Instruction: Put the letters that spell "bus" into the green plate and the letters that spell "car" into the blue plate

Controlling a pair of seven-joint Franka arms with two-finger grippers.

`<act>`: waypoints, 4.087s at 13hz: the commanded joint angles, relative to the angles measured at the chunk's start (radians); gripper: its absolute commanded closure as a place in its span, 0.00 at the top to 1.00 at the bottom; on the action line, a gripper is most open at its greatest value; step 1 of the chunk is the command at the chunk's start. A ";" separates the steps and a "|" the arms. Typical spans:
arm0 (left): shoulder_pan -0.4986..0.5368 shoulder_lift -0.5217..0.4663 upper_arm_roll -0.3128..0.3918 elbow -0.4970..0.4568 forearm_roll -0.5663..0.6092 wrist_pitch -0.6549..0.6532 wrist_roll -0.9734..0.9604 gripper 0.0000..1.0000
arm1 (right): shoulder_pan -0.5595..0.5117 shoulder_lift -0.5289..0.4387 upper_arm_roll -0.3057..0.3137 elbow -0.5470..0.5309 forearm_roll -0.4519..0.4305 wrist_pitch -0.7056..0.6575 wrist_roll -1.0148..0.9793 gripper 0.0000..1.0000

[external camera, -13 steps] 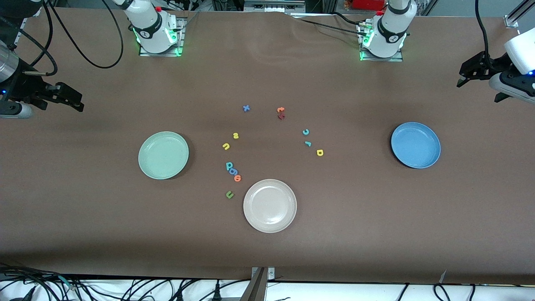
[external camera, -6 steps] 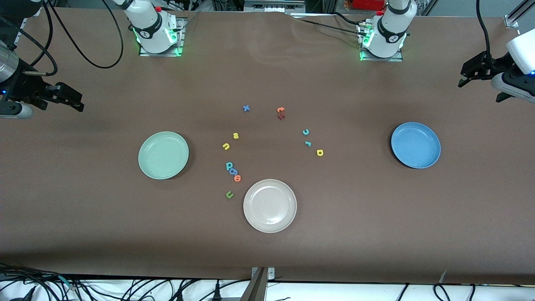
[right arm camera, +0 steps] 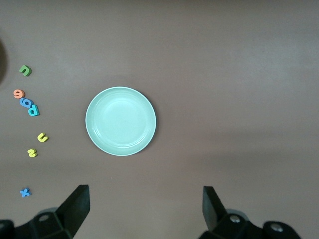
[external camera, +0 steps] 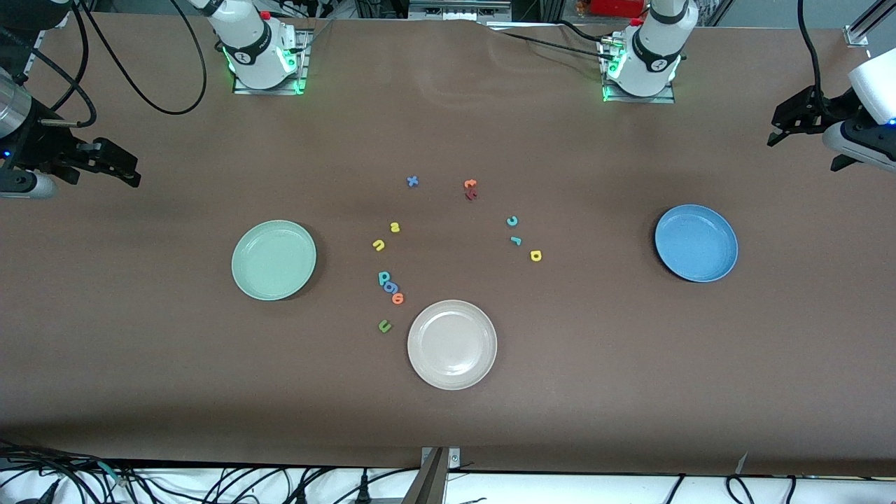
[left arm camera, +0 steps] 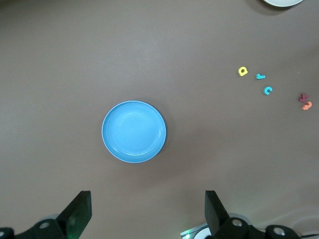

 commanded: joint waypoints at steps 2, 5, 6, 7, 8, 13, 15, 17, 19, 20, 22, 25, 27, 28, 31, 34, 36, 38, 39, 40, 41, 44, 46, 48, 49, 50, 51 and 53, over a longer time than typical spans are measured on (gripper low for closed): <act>0.002 0.011 -0.003 0.026 0.019 -0.014 0.004 1.00 | -0.004 -0.005 0.005 -0.001 -0.001 -0.001 0.001 1.00; 0.002 0.011 -0.003 0.026 0.019 -0.014 0.001 1.00 | -0.004 -0.005 0.005 -0.001 0.000 -0.014 0.001 1.00; 0.002 0.011 -0.002 0.026 0.019 -0.014 0.001 1.00 | -0.004 -0.005 0.005 -0.001 -0.001 -0.014 0.001 1.00; 0.002 0.011 -0.002 0.026 0.019 -0.014 0.001 1.00 | -0.004 -0.005 0.005 -0.001 -0.001 -0.014 0.001 1.00; 0.001 0.011 -0.003 0.026 0.019 -0.014 -0.002 1.00 | -0.004 -0.005 0.005 -0.001 -0.001 -0.014 -0.001 1.00; 0.002 0.011 -0.003 0.026 0.019 -0.014 -0.002 1.00 | -0.004 -0.005 0.005 -0.001 0.000 -0.014 -0.005 1.00; 0.002 0.011 -0.003 0.026 0.019 -0.014 -0.002 1.00 | -0.004 -0.005 0.005 -0.001 -0.001 -0.014 -0.010 1.00; 0.002 0.011 -0.002 0.026 0.019 -0.014 -0.002 1.00 | -0.004 -0.005 0.005 -0.001 -0.001 -0.014 -0.010 1.00; 0.002 0.011 -0.003 0.026 0.019 -0.014 -0.002 1.00 | -0.004 -0.005 0.005 0.001 -0.001 -0.014 -0.010 1.00; 0.002 0.011 -0.002 0.026 0.019 -0.014 -0.002 1.00 | -0.004 -0.005 0.003 -0.001 -0.001 -0.014 -0.010 1.00; 0.002 0.011 -0.003 0.026 0.019 -0.014 -0.002 1.00 | -0.004 -0.005 0.003 -0.001 -0.001 -0.014 -0.010 1.00; 0.002 0.011 -0.002 0.026 0.019 -0.014 -0.002 1.00 | -0.004 -0.005 0.005 -0.001 -0.001 -0.014 -0.012 1.00; 0.002 0.011 -0.003 0.026 0.019 -0.014 -0.002 1.00 | -0.004 -0.005 0.005 -0.001 -0.001 -0.014 -0.010 1.00; 0.002 0.011 -0.002 0.026 0.019 -0.014 -0.002 1.00 | -0.004 -0.005 0.005 -0.001 -0.001 -0.014 -0.010 1.00; 0.002 0.011 -0.002 0.026 0.019 -0.014 -0.002 1.00 | -0.004 -0.005 0.005 0.001 -0.001 -0.014 -0.012 1.00; 0.002 0.011 -0.002 0.026 0.019 -0.014 -0.002 1.00 | 0.000 -0.005 0.008 0.001 -0.003 -0.014 -0.012 1.00; 0.002 0.011 -0.002 0.026 0.019 -0.014 -0.002 1.00 | 0.032 -0.005 0.008 0.001 -0.007 -0.014 -0.002 1.00; 0.002 0.011 -0.002 0.026 0.019 -0.014 -0.002 1.00 | 0.077 0.000 0.008 -0.004 -0.006 -0.014 0.005 1.00; 0.002 0.011 -0.002 0.026 0.019 -0.014 -0.002 1.00 | 0.107 0.016 0.008 -0.003 -0.010 -0.020 0.010 1.00; 0.002 0.011 -0.002 0.026 0.019 -0.014 -0.002 1.00 | 0.127 0.030 0.008 0.001 -0.013 -0.030 0.022 1.00; 0.002 0.011 -0.002 0.026 0.019 -0.014 -0.002 1.00 | 0.147 0.050 0.008 -0.001 -0.009 -0.031 0.024 1.00; 0.002 0.011 -0.003 0.026 0.016 -0.014 -0.002 1.00 | 0.235 0.144 0.008 -0.001 0.016 -0.051 0.039 1.00; 0.002 0.011 -0.002 0.026 0.015 -0.014 -0.002 1.00 | 0.308 0.207 0.006 -0.004 0.017 0.045 0.222 1.00; 0.007 0.009 -0.002 0.028 0.010 -0.014 -0.002 1.00 | 0.411 0.286 0.006 -0.009 0.019 0.143 0.447 1.00; 0.009 0.011 -0.002 0.032 0.010 -0.014 -0.002 1.00 | 0.446 0.308 0.008 -0.010 0.016 0.180 0.560 1.00; 0.009 0.012 -0.002 0.052 0.012 -0.014 -0.003 1.00 | 0.492 0.323 0.006 -0.010 0.016 0.202 0.626 1.00; 0.007 0.020 -0.002 0.055 0.015 -0.014 -0.005 1.00 | 0.514 0.337 0.006 -0.012 0.017 0.225 0.686 1.00; 0.021 0.058 0.000 0.056 0.021 -0.014 0.000 1.00 | 0.545 0.374 0.006 -0.012 0.019 0.274 0.789 1.00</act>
